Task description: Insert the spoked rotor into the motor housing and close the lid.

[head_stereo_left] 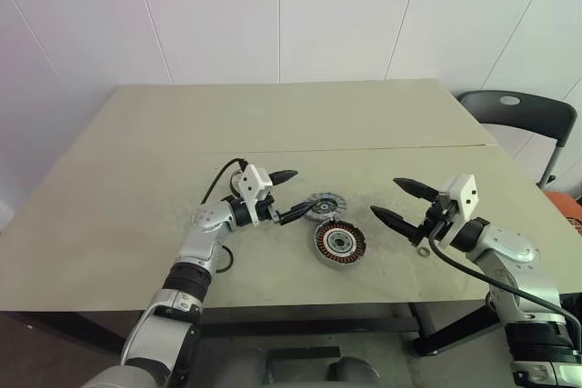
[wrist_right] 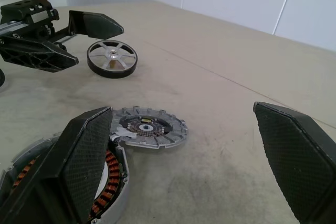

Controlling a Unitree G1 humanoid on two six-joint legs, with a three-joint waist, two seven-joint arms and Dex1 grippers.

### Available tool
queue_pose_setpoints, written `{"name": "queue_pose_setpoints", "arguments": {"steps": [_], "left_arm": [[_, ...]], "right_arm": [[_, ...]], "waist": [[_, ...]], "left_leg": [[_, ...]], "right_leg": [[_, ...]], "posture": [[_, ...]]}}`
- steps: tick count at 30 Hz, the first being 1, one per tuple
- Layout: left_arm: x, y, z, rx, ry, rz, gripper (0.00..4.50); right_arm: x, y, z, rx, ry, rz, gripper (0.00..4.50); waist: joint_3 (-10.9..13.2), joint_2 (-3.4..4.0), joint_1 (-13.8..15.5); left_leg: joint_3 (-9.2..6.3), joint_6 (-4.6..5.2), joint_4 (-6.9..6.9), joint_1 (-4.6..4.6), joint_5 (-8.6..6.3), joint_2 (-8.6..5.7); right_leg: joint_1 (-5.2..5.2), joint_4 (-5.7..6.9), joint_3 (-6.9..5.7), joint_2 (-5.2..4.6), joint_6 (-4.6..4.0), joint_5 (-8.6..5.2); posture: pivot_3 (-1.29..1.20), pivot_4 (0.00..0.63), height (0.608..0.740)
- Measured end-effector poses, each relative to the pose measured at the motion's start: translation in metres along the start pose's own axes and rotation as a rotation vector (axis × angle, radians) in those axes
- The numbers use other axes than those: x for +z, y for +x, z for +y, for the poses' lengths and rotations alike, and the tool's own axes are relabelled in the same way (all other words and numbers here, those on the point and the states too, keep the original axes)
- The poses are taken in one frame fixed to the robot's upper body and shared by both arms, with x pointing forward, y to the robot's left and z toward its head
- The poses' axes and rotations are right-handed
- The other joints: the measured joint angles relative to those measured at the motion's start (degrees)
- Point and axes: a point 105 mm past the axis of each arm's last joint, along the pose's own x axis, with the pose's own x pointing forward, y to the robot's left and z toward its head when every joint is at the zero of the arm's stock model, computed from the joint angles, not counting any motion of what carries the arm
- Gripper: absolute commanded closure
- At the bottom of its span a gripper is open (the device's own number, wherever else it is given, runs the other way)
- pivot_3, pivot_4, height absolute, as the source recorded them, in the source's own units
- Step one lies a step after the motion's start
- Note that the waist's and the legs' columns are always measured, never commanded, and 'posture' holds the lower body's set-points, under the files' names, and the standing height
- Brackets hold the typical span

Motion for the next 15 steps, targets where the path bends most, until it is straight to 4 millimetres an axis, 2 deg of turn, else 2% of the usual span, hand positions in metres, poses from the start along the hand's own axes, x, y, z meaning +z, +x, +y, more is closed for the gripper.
{"name": "queue_pose_setpoints", "arguments": {"steps": [6,15], "left_arm": [[0.0,0.0,0.001,0.0,0.001,0.001,0.04],[0.0,0.002,-0.001,-0.008,0.0,-0.004,0.04]], "right_arm": [[-0.008,-0.004,-0.002,-0.016,0.002,0.029,0.0],[-0.021,-0.026,-0.008,-0.063,0.001,0.1,0.0]], "waist": [[0.0,0.0,0.0],[0.0,0.0,0.0]], "left_leg": [[0.0,0.0,0.0,0.0,0.0,0.0],[0.0,0.0,0.01,0.0,0.0,0.0]], "right_leg": [[0.0,0.0,0.0,0.0,0.0,0.0],[0.01,0.0,0.0,0.01,0.0,0.0]], "posture": [[0.0,0.0,0.74],[0.0,0.0,0.74]]}}
